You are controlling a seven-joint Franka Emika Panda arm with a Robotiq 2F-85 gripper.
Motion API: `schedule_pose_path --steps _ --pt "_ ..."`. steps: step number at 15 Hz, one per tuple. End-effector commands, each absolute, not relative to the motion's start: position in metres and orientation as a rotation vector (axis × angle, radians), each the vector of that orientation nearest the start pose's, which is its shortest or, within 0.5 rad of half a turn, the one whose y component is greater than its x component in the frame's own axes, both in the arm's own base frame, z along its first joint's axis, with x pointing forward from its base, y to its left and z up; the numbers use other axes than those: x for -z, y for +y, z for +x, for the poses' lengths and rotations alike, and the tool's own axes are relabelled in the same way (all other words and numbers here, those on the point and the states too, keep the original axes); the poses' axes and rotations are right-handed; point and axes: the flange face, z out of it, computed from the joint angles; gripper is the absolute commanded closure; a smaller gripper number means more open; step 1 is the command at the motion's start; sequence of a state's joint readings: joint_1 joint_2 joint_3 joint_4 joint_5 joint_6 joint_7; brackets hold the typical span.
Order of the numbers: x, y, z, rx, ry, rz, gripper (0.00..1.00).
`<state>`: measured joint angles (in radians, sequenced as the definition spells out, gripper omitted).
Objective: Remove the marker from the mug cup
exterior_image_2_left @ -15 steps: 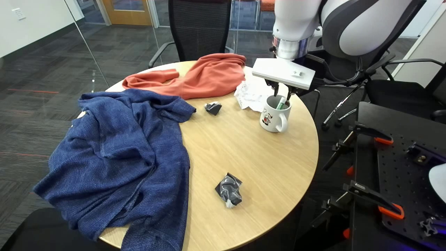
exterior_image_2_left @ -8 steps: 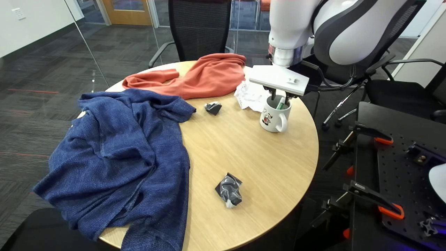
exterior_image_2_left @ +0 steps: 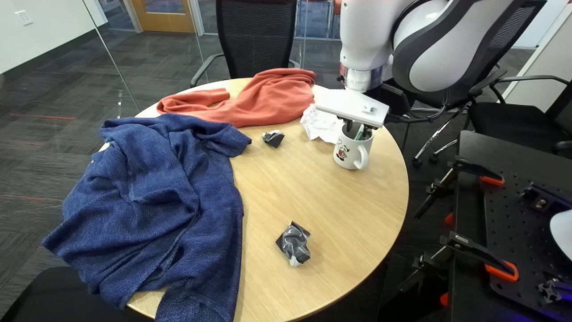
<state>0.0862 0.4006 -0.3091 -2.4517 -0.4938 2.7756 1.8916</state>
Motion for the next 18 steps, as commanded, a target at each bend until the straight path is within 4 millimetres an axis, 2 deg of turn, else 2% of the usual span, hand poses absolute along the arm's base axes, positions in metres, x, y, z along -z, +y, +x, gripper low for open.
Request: schedule_pose_path --steps 1,7,8,9,10,12,13,14,18 --pt "-0.132 -0.097 0.461 0.283 2.473 -2.297 0.56" --pt "-0.121 -0.102 0.461 0.283 2.492 -2.306 0.55" --pt "-0.119 -0.102 0.462 0.283 2.493 -2.308 0.58" --pt "-0.118 -0.102 0.462 0.283 2.496 -2.309 0.8" --pt "-0.117 -0.103 0.462 0.285 2.498 -2.307 0.82" --pt "-0.119 -0.102 0.463 0.292 2.501 -2.305 0.98" --pt "-0.122 -0.101 0.463 0.297 2.499 -2.3 1.0" --pt "-0.125 -0.101 0.463 0.303 2.499 -2.299 0.95" --pt "-0.148 -0.101 0.459 0.351 2.494 -2.293 0.95"
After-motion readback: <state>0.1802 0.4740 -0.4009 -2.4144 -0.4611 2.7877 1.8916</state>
